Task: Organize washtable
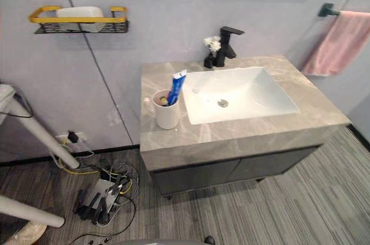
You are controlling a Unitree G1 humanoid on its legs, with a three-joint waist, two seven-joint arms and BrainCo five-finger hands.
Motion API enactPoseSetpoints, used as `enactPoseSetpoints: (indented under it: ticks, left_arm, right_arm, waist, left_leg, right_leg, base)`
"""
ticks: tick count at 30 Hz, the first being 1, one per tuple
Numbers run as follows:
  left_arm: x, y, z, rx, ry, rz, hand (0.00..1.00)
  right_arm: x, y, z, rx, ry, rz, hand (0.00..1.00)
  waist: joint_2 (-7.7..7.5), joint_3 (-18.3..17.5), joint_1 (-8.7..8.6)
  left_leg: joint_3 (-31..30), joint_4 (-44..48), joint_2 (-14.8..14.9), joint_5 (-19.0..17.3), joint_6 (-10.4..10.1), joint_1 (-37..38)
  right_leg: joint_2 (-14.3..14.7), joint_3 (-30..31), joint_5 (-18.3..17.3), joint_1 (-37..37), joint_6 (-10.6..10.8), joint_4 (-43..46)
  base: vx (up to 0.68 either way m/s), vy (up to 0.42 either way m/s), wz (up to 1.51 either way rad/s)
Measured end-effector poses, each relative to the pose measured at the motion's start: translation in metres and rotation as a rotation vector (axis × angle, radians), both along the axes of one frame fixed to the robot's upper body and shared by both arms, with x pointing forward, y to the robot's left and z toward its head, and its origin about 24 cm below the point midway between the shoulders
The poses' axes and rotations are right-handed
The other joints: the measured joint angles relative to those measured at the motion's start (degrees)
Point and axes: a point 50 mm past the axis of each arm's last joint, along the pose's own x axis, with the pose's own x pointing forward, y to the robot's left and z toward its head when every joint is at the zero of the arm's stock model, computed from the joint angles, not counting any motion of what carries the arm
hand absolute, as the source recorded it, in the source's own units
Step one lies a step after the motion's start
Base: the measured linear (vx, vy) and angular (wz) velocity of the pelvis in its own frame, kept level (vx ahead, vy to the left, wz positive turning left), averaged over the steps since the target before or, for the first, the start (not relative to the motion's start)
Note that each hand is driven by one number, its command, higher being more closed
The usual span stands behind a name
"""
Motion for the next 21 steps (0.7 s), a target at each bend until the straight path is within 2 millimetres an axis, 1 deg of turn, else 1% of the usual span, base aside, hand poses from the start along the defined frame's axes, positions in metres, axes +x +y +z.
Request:
enactPoseSetpoints:
  ticks: [3, 7, 10, 11, 12, 13, 14, 16, 17, 18, 19, 20, 21]
  left_arm:
    - [-0.006, 0.004, 0.001, 0.022, 0.019, 0.072, 0.00]
    - [-0.006, 0.005, 0.001, 0.027, 0.016, 0.085, 0.00]
    - [0.006, -0.005, 0.000, 0.005, -0.020, 0.080, 0.00]
    - [0.016, -0.010, 0.002, -0.003, -0.059, 0.074, 0.00]
    - [0.021, -0.009, 0.004, 0.000, -0.081, 0.071, 0.00]
    - [0.033, -0.008, 0.009, 0.008, -0.134, 0.052, 0.00]
    - [0.044, -0.006, 0.016, 0.023, -0.195, 0.044, 1.00]
    - [0.074, 0.006, 0.042, 0.080, -0.383, 0.048, 1.00]
    - [0.091, 0.014, 0.062, 0.120, -0.501, 0.060, 1.00]
    - [0.099, 0.018, 0.073, 0.144, -0.561, 0.064, 1.00]
    - [0.113, 0.024, 0.096, 0.192, -0.676, 0.059, 1.00]
    - [0.122, 0.028, 0.114, 0.235, -0.756, 0.043, 1.00]
    - [0.132, 0.030, 0.139, 0.294, -0.860, 0.019, 1.00]
  right_arm:
    - [0.000, -0.001, -0.001, -0.018, 0.026, 0.016, 0.00]
    - [-0.002, -0.002, -0.001, -0.037, 0.040, 0.025, 0.00]
    - [-0.003, -0.002, -0.001, -0.044, 0.047, 0.026, 0.00]
    - [-0.004, -0.002, -0.001, -0.045, 0.050, 0.013, 0.00]
    - [-0.005, -0.002, -0.001, -0.045, 0.054, 0.009, 0.00]
    - [-0.006, -0.002, -0.001, -0.044, 0.061, 0.013, 0.00]
    - [-0.006, -0.002, -0.001, -0.044, 0.062, 0.013, 0.00]
    - [-0.005, -0.002, -0.001, -0.047, 0.064, 0.013, 0.00]
    - [-0.005, -0.002, -0.001, -0.048, 0.063, 0.018, 0.00]
    - [-0.005, -0.002, -0.001, -0.049, 0.063, 0.022, 0.00]
    - [-0.004, -0.002, -0.001, -0.051, 0.064, 0.039, 0.00]
    - [-0.003, -0.002, -0.001, -0.053, 0.063, 0.053, 0.00]
    - [-0.004, -0.001, -0.001, -0.050, 0.066, 0.071, 0.00]
  waist:
    - [0.01, 0.00, 0.13]
    - [0.35, 0.00, 0.07]
    - [0.53, -0.02, -0.06]
    - [0.59, -0.01, -0.17]
    - [0.58, 0.00, -0.04]
    - [0.59, -0.02, -0.04]
    - [0.53, -0.02, -0.02]
    - [0.56, -0.04, -0.02]
    - [0.61, -0.03, 0.02]
    - [0.60, -0.03, 0.05]
    - [0.56, -0.06, 0.17]
    - [0.50, -0.10, 0.20]
    - [0.43, -0.15, 0.23]
  left_leg:
    - [-1.62, 0.06, -0.29, 0.10, 0.09, 0.16]
    - [-2.54, 0.05, -0.86, 0.33, 0.24, 0.67]
    - [-2.62, -0.81, -0.87, 1.07, 0.45, 1.14]
    - [-2.54, -1.65, -0.86, 1.55, 0.37, 1.67]
    - [-2.46, -2.16, -0.84, 1.83, 0.40, 2.07]
    - [-2.40, -2.86, -0.78, 1.94, 0.28, 2.38]
    - [-2.20, -3.02, -0.73, 2.08, 0.21, 2.39]
    - [-1.40, -3.12, -0.60, 2.08, 0.19, 2.33]
    - [-0.80, -3.25, -0.42, 2.06, 0.17, 2.63]
    - [-0.51, -3.41, -0.32, 2.06, 0.17, 2.86]
    - [0.04, -3.72, -0.06, 2.06, 0.16, 3.29]
    - [0.42, -3.87, 0.10, 1.97, 0.03, 3.49]
    - [0.81, -3.82, 0.31, 1.73, -0.25, 3.49]
  right_leg:
    - [-0.45, -2.21, -0.37, 1.15, 0.11, 0.01]
    - [-0.81, -2.83, -0.52, 1.67, 0.07, 0.21]
    - [-1.26, -3.34, -1.28, 1.71, 0.29, 1.35]
    - [-1.44, -3.70, -1.70, 1.59, 0.09, 1.86]
    - [-1.46, -3.70, -1.74, 1.61, 0.07, 1.97]
    - [-1.46, -3.71, -1.83, 1.59, 0.05, 2.22]
    - [-1.46, -3.64, -1.84, 1.59, 0.03, 2.26]
    - [-1.39, -3.06, -1.74, 1.51, -0.09, 2.29]
    - [-1.22, -2.49, -1.65, 1.49, -0.20, 2.29]
    - [-1.10, -2.25, -1.61, 1.50, -0.24, 2.28]
    - [-0.85, -1.91, -1.50, 1.52, -0.23, 2.24]
    - [-0.75, -1.64, -1.43, 1.51, -0.22, 2.18]
    - [-0.79, -1.29, -1.43, 1.37, -0.21, 2.18]
  base:
    - [0.04, 0.008, 0.38]
    - [0.00, 0.007, 0.12]
    - [-0.09, -0.023, 0.07]
    - [-0.09, -0.021, 0.10]
    - [-0.09, -0.020, 0.08]
    - [-0.07, -0.017, 0.00]
    - [-0.07, -0.018, -0.06]
    - [-0.07, -0.013, -0.16]
    - [-0.06, -0.011, -0.20]
    - [-0.04, -0.015, -0.25]
    - [-0.02, -0.021, -0.21]
    - [-0.01, -0.015, -0.22]
    - [0.00, -0.005, -0.15]
